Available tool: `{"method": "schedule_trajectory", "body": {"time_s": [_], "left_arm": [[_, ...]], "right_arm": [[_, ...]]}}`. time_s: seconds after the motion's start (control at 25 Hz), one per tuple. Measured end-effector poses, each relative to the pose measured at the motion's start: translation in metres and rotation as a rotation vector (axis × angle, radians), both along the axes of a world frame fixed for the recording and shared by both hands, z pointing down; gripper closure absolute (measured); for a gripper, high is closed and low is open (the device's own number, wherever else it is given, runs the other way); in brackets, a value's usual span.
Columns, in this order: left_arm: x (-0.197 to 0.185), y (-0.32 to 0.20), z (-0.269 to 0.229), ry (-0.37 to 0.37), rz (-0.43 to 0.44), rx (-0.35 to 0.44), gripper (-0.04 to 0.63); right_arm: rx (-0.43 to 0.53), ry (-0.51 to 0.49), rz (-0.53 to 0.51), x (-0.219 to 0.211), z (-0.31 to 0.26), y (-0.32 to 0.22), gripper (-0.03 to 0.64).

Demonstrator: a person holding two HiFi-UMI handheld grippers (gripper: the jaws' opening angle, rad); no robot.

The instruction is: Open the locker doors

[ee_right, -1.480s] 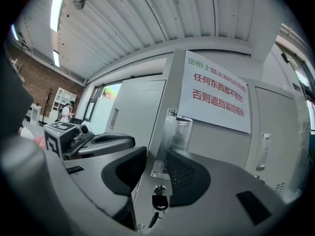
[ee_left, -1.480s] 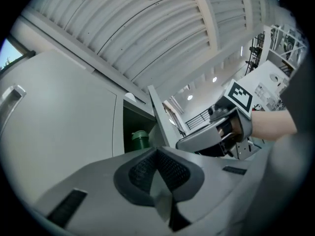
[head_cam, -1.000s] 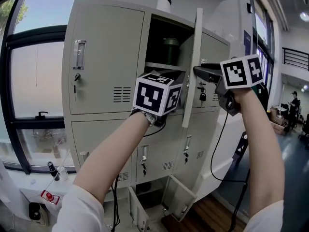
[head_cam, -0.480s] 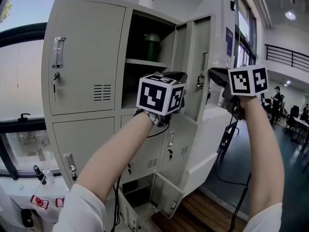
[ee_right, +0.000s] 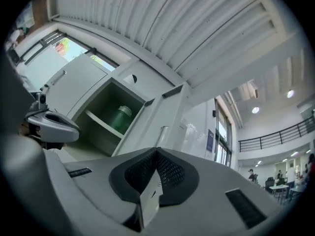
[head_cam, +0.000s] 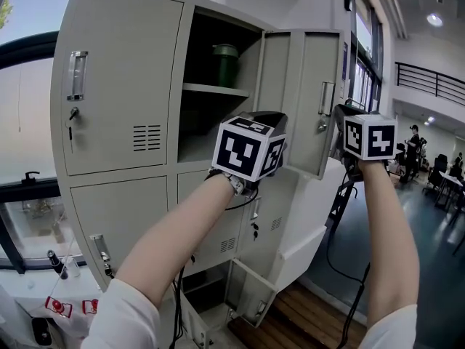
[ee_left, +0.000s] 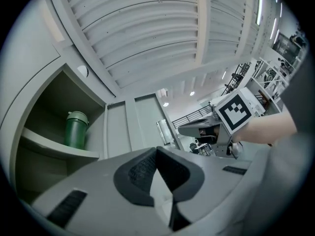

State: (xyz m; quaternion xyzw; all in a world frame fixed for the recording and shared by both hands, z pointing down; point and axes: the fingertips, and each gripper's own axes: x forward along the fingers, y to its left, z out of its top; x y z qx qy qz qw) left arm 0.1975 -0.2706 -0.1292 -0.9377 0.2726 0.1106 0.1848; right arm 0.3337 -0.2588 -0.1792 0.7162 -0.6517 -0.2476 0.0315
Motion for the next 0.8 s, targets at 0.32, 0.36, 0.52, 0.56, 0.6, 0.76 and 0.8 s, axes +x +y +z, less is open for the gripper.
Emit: {"method": "schedule_trajectory", "body": {"time_s": [0.32,0.36,0.52,0.56,0.6,0.76,0.8], "left_arm": [[-0.022,-0.012,0.009,0.082,-0.062,0.027,0.595],[-0.026,-0.011,0.009,0.098,-0.074,0.045,0.595],[-0.038,-0.005,0.022,0.101,-0.103,0.097,0.595],[-0.040,-0.002,0.025,0.101,-0.098,0.101,0.595],[-0.042,0.001,0.028,0.106,-0.086,0.101,0.595],[-0.054,0.013,0.045,0.131,-0.049,0.072,0.595],[-0.057,0.015,0.052,0.128,-0.055,0.072,0.596]], "right_arm": [[0.100,0.186,-0.061,-0.053,0.005,0.010,0.615],[0.118,0.180,-0.084,-0.059,0.006,0.013,0.615],[0.155,0.136,-0.179,-0.084,0.025,0.020,0.615],[0.157,0.130,-0.204,-0.091,0.033,0.021,0.615],[0.159,0.129,-0.227,-0.098,0.041,0.023,0.615],[0.138,0.159,-0.285,-0.125,0.082,0.029,0.615],[0.128,0.161,-0.298,-0.130,0.094,0.029,0.615]]}}
